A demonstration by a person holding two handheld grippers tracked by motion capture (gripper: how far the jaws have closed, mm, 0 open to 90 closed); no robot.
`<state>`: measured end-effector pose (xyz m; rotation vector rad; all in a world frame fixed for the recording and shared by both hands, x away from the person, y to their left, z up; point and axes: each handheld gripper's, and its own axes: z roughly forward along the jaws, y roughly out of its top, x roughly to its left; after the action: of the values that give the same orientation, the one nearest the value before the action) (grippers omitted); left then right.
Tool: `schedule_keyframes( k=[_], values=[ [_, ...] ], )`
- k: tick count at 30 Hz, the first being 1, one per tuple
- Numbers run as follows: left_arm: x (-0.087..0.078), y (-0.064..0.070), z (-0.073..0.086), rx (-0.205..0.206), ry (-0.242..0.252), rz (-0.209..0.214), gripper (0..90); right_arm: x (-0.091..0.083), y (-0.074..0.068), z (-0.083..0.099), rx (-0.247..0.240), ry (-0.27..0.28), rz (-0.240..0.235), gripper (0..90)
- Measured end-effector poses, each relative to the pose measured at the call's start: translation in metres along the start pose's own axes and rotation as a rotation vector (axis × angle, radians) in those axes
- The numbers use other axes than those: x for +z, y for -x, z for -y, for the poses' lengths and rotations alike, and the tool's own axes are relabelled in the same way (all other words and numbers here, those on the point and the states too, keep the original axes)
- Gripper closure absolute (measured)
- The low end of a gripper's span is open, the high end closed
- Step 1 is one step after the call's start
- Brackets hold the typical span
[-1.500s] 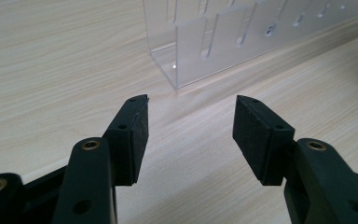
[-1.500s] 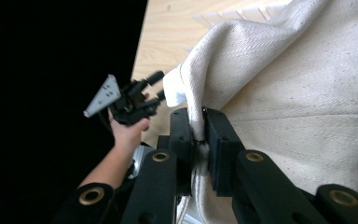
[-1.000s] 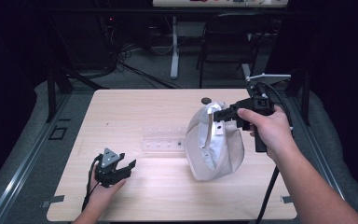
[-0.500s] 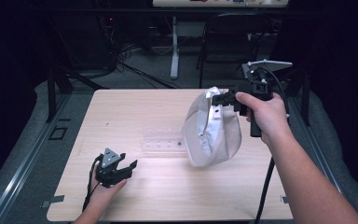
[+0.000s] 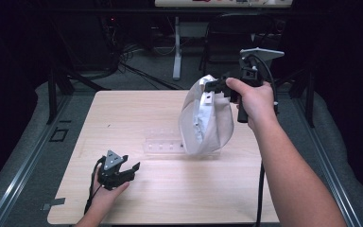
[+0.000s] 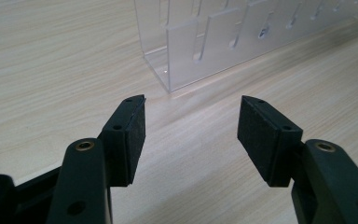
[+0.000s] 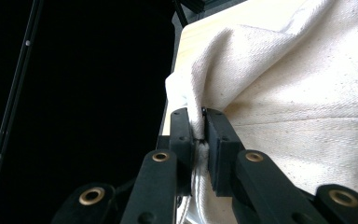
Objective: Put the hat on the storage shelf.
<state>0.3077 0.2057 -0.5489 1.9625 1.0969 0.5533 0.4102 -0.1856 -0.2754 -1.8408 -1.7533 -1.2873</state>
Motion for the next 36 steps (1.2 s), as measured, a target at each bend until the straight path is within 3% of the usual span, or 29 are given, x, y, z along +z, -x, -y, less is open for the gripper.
schedule_keyframes(
  k=[13, 19, 25, 28, 36],
  values=[
    [0.001, 0.003, -0.001, 0.041, -0.019, -0.007, 45.4, 0.025, 0.004, -0.012, 0.050, 0.036, 0.036, 82.3],
    [0.002, 0.007, -0.002, 0.040, -0.011, 0.005, 45.3, 0.031, 0.006, -0.014, 0.060, 0.049, 0.063, 82.2],
    [0.000, 0.013, -0.006, 0.068, 0.020, 0.005, 43.8, 0.038, 0.011, -0.015, 0.073, 0.055, 0.077, 82.2],
    [0.000, 0.019, -0.012, 0.079, 0.041, 0.048, 44.8, 0.045, 0.014, -0.015, 0.080, 0.056, 0.068, 82.2],
    [0.003, 0.043, -0.032, 0.125, 0.073, 0.100, 45.9, 0.050, 0.011, -0.013, 0.072, 0.051, 0.051, 82.2]
  ],
)
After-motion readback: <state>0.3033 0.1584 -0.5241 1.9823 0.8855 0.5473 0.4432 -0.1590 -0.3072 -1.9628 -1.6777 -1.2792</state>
